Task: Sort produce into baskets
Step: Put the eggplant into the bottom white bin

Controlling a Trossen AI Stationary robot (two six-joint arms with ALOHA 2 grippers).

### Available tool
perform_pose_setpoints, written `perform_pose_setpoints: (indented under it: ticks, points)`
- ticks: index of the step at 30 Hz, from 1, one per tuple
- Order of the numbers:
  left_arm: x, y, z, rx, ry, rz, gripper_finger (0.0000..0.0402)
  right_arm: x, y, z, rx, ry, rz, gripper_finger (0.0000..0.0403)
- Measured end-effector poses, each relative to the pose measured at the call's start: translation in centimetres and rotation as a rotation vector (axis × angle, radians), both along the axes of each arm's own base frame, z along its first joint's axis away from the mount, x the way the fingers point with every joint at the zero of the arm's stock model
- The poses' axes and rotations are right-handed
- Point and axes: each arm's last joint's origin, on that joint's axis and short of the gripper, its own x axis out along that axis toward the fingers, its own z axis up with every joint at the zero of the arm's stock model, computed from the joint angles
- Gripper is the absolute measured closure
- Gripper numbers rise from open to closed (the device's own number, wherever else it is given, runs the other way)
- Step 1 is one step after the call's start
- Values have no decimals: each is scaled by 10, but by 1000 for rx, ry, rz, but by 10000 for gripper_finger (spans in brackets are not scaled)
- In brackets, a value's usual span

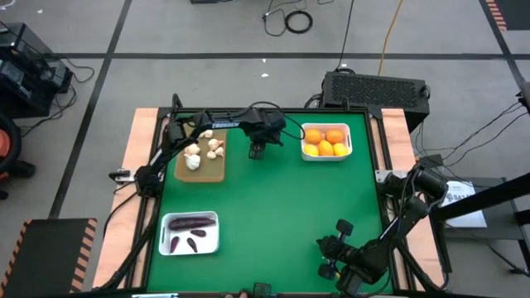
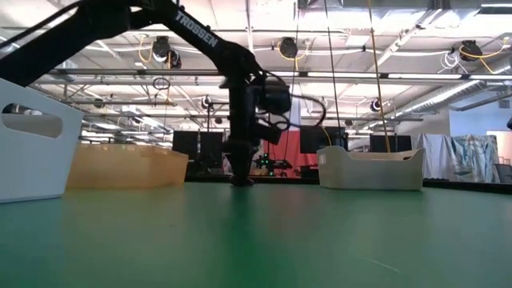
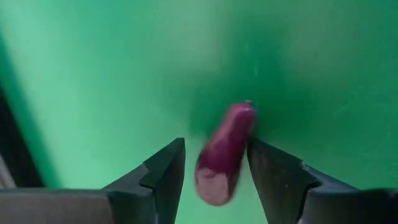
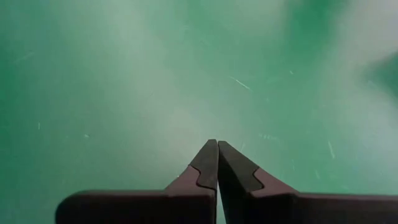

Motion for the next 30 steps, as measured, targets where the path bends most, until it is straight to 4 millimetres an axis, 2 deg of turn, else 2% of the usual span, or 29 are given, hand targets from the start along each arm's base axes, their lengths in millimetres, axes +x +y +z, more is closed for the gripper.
perform_pose_setpoints:
  ticks: [8, 15, 19, 21, 25, 27, 30]
  points:
    - [-1, 0, 1, 0, 5, -6, 227, 0, 0, 0, -2, 0, -1, 403]
    - [0, 0, 1, 6, 1, 2, 304, 0, 0, 0, 1, -2, -4, 403]
    - [2, -1, 5, 10, -17, 42, 325, 0, 0, 0, 1, -2, -4, 403]
    - [3, -1, 14, 7, -41, 96, 325, 0, 0, 0, 2, -2, -4, 403]
    - [-5, -7, 51, -106, -71, 164, 323, 0, 0, 0, 5, -3, -6, 403]
    - [-13, -14, 68, -225, -82, 225, 323, 0, 0, 0, 6, -3, -5, 403]
    - [-30, -36, 95, -440, -44, 305, 322, 0, 0, 0, 4, -2, -4, 403]
